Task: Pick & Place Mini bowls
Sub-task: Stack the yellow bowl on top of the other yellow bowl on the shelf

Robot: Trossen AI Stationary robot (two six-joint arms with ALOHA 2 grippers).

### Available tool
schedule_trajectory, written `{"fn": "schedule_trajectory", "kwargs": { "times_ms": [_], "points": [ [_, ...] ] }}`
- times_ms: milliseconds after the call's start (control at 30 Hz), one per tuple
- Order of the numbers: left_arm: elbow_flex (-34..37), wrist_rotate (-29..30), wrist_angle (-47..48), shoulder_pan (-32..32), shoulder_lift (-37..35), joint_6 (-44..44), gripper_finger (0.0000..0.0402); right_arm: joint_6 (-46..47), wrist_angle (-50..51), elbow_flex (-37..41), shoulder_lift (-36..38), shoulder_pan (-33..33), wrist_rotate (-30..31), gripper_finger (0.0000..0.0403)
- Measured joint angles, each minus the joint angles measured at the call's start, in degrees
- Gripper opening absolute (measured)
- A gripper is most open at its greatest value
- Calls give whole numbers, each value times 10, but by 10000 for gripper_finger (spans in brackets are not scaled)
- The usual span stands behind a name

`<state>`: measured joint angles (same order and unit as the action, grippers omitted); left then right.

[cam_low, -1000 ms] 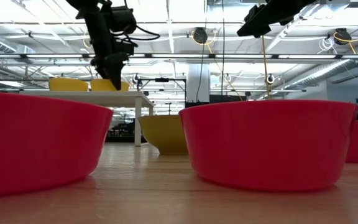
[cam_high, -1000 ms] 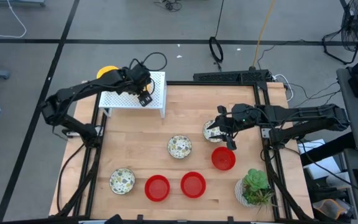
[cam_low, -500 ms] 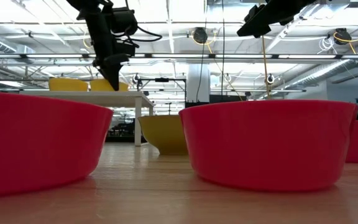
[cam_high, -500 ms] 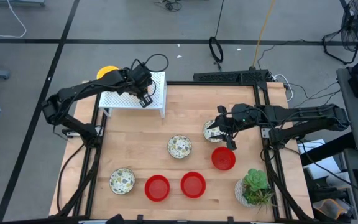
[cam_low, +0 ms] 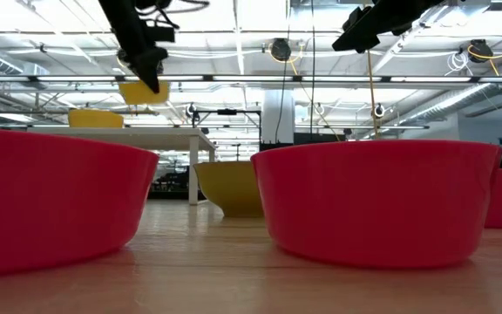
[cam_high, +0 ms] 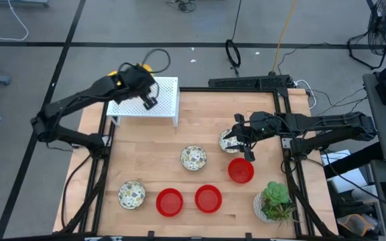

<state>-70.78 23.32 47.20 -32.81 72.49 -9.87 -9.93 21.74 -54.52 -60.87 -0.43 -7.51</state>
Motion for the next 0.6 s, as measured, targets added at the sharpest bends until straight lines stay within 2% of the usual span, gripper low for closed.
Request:
{"fn": "schedule_trajectory", "kwargs": {
  "times_ms": [133,267,467,600],
  "points": [
    [0,83,-6,-15,-35,15,6,-1,0,0,0,0,0,169],
    [0,106,14,-52,-53,41,15,-2,0,0,0,0,0,169],
    [0,83,109,-117,-43,94,12,2,0,1,0,0,0,169],
    [0,9,131,-145,-37,115,8,-4,-4,14,0,0,0,169]
  ]
}}
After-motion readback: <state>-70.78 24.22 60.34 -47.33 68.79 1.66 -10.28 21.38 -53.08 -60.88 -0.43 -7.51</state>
